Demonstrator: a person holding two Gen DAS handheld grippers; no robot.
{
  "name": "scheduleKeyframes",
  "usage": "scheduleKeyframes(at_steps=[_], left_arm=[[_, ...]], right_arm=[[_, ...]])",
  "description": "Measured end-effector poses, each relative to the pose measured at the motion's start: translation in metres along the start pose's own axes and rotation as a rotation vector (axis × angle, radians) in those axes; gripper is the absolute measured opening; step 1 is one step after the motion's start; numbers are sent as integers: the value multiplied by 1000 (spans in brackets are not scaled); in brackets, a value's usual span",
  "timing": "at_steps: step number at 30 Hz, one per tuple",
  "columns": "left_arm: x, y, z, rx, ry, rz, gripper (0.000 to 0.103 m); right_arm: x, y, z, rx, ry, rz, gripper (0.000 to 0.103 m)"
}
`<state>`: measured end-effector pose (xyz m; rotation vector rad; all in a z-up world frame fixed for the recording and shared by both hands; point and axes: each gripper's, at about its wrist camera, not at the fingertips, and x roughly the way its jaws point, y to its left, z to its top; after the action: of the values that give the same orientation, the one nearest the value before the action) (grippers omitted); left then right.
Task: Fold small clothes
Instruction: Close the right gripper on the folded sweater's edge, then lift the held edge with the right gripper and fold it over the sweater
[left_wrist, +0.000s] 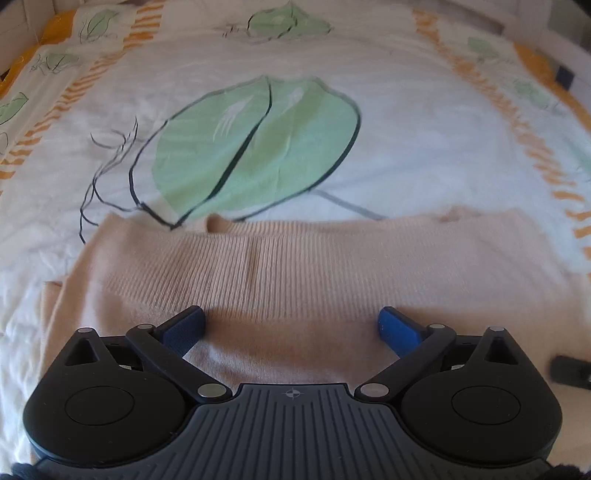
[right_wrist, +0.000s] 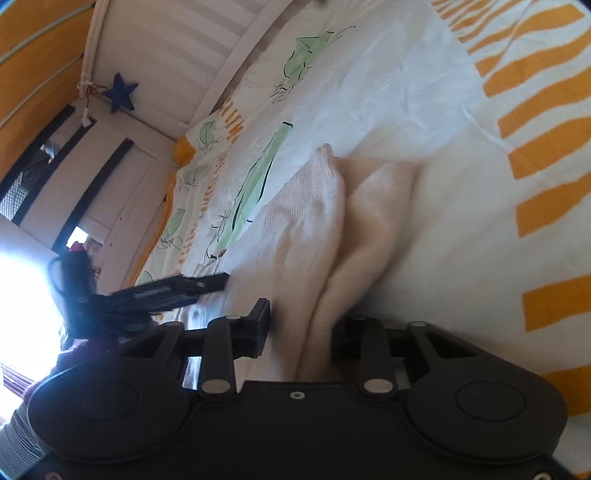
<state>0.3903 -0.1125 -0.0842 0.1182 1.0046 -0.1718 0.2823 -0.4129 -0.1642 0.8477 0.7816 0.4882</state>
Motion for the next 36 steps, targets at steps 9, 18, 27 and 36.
scheduleKeyframes(at_steps=[9,18,27,36], left_arm=[[-39,9,-13,-42,-80,-28,100],[-54,18,-67,14,-56,-51,101],[-66,47,-66,53,-86,-167,100],[-94,131,-66,-35,-161,-224,100]], right_arm=[[3,9,-1,-23,8,47,61],[7,29,-9,-134,12,5,75],[0,22,-12,-65,-7,-72,31],[-2,93,4,-151,-32,-172,27]])
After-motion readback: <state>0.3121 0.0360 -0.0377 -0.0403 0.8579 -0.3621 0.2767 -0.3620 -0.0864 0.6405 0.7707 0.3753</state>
